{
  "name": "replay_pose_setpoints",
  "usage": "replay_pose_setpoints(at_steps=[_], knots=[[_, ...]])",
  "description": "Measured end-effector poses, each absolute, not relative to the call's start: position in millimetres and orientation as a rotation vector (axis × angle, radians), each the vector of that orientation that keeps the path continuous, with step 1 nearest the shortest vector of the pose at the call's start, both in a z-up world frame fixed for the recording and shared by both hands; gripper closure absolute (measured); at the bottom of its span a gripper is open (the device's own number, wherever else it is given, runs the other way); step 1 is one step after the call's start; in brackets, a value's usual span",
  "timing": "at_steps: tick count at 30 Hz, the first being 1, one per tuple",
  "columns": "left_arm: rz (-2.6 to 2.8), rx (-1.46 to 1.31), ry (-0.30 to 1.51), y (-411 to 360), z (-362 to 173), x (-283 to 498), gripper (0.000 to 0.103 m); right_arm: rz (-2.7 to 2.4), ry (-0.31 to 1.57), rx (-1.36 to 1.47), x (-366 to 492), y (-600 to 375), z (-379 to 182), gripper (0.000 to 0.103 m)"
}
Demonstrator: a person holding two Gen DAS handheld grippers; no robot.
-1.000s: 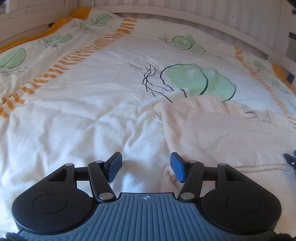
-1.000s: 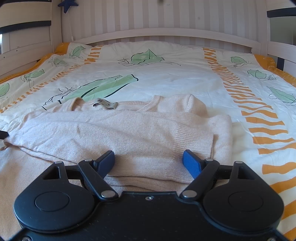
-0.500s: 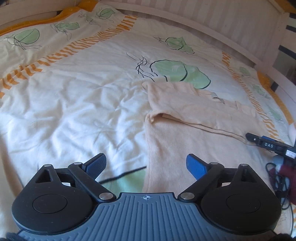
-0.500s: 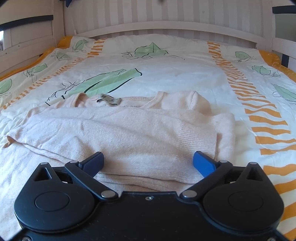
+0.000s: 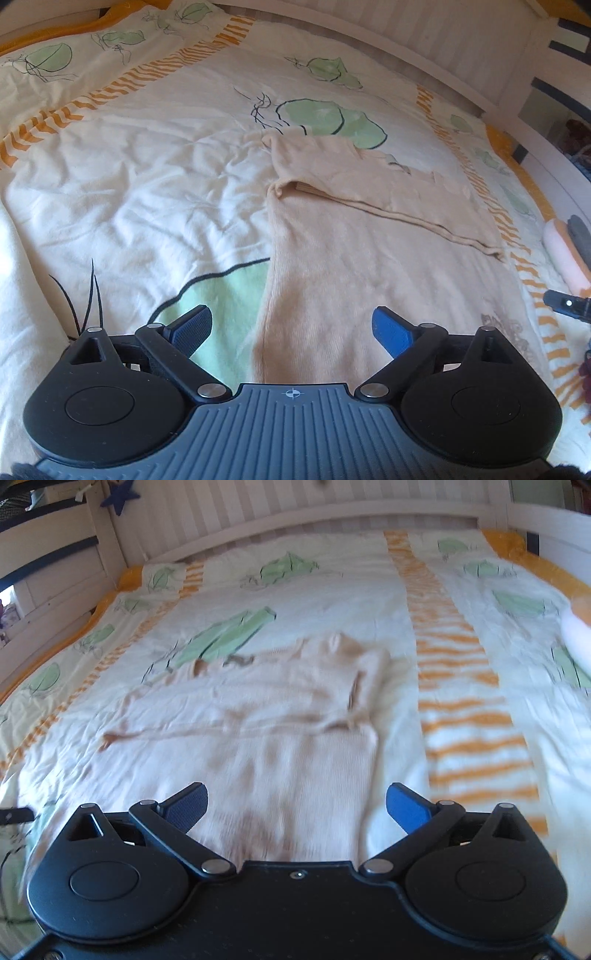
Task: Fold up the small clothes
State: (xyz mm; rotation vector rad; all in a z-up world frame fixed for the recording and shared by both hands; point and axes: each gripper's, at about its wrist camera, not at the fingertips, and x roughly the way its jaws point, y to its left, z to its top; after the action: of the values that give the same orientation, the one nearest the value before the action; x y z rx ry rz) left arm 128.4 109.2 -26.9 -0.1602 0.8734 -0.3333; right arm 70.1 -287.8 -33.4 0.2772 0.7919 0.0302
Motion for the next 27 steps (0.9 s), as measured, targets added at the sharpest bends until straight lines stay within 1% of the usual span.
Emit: replay_pose_setpoints(at_steps=[4,11,18,24,26,27], knots=[[-0.366,-0.155,0.908,107.5,-29.5,115.5,0.009,0.029,0.89,0.324,41.2,-283.7,-40.5,0.001],[-0.397,-0.146,0.998,102.3,-42.2,101.3,0.009,0.047,1.014,0.521,6.9,-281.5,-62.5,0.001],[-0.411,-0.072,1.026,95.1,-46.8,93.5,0.009,0.075,1.044,0.486,4.2,-270.2,-68.2,0.001],[-0.408,-0.087,1.061,96.0,-57.1,101.6,0.008,0.092,1.054,0.503,4.2,-271.1,-73.8,0.0],[-0.414,-0.087,1.072,95.0,-59.4,104.5,0.007,0.095,1.053,0.508,2.9,-271.8,-74.4,0.0],[-0.423,-0.088,1.077,94.3,-60.1,105.2,0.003,0.098,1.052,0.511,2.7,-272.2,-74.6,0.0]])
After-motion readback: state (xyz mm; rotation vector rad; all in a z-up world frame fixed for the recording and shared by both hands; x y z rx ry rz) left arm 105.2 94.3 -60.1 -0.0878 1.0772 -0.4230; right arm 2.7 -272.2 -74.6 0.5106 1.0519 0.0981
